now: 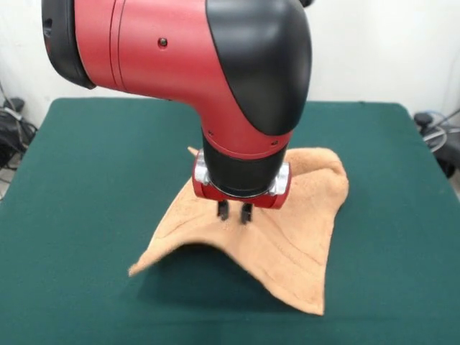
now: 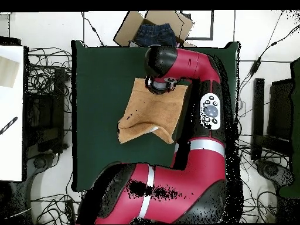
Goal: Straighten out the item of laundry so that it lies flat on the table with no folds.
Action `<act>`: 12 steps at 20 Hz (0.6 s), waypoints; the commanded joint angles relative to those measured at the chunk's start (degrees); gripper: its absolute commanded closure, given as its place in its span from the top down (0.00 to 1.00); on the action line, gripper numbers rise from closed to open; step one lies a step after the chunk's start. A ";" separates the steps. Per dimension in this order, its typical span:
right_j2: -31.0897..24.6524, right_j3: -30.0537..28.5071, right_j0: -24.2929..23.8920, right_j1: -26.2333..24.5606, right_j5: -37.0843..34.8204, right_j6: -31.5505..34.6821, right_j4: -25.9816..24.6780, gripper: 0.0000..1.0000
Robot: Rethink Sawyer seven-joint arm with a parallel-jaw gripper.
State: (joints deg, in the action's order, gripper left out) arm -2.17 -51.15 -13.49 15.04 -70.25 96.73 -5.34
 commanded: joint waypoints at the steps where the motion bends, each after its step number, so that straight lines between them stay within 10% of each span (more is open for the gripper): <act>1: -7.26 -5.67 -0.02 0.67 2.82 -3.86 1.28 1.00; 12: -8.07 -5.70 -0.42 0.69 2.71 -4.34 0.72 1.00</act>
State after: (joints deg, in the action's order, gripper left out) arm -3.87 -51.16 -13.65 15.08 -70.25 96.73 -5.24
